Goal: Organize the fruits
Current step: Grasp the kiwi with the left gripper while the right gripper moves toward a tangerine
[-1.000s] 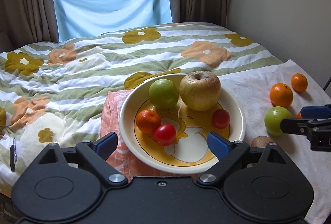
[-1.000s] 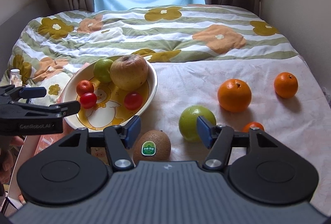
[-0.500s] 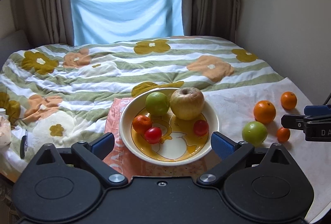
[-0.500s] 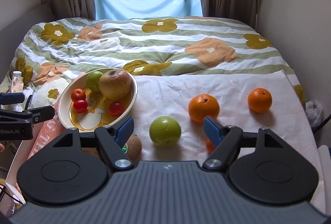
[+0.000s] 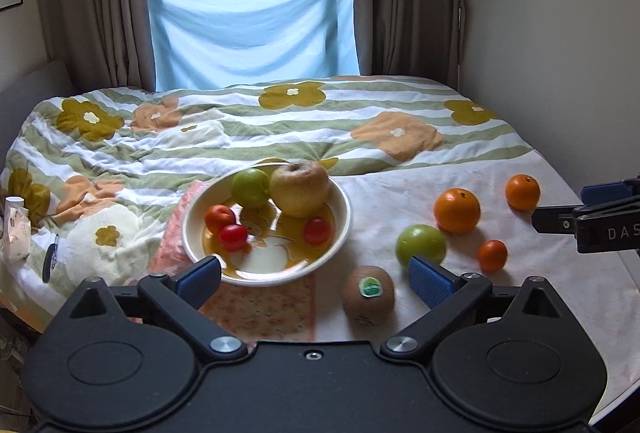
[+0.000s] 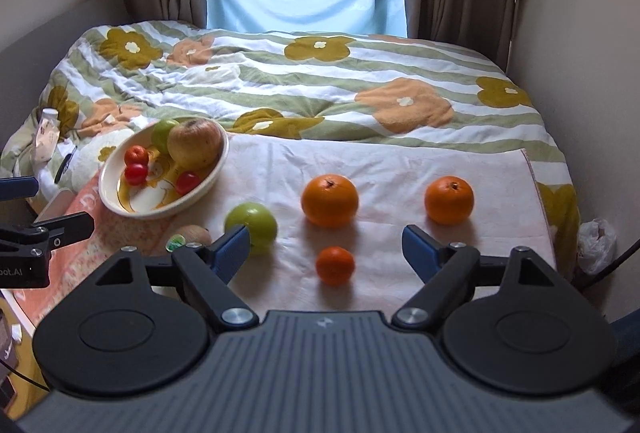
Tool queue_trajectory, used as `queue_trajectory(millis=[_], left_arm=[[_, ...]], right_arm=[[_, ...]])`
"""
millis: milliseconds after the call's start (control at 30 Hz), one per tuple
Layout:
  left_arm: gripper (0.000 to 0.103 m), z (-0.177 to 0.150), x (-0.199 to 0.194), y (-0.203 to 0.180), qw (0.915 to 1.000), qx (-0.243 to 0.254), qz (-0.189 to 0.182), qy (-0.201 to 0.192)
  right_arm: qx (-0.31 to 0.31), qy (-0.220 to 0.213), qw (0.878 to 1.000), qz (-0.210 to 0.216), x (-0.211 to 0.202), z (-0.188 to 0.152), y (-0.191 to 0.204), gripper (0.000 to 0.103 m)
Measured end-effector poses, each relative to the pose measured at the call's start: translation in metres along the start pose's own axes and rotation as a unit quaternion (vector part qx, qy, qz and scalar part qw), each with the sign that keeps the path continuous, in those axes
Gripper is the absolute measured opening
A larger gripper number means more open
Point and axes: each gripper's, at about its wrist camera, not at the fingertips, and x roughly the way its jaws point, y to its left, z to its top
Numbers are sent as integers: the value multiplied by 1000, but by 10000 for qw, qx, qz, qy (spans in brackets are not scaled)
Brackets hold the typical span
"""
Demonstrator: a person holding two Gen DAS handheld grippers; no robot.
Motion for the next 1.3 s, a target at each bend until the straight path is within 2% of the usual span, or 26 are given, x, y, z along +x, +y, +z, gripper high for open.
queue_trajectory(millis=[333,667,967,1067,1167,1300], left_arm=[[101,-24,28,-41,10000,-29,23,-21],[98,-35,78,-45,9998,159,84,123],[82,-37,109,-44,9979,417,-4,500],[69,-39,114,-40,9977,345,-39,588],[63,-38,117,-39,9974,326,-111,630],[53,-38,115,-42,9969,398,-200,645]], right_arm=[[-423,254,9984,283,36,-21,-36,98],[-520,427,9961,568,81,-34,-43,95],[-556,542,9942,737,103,-37,-36,92],[-579,566,9938,763,109,-39,-35,91],[-583,620,9932,797,114,-40,-34,82],[-593,623,9930,808,117,-41,-32,81]])
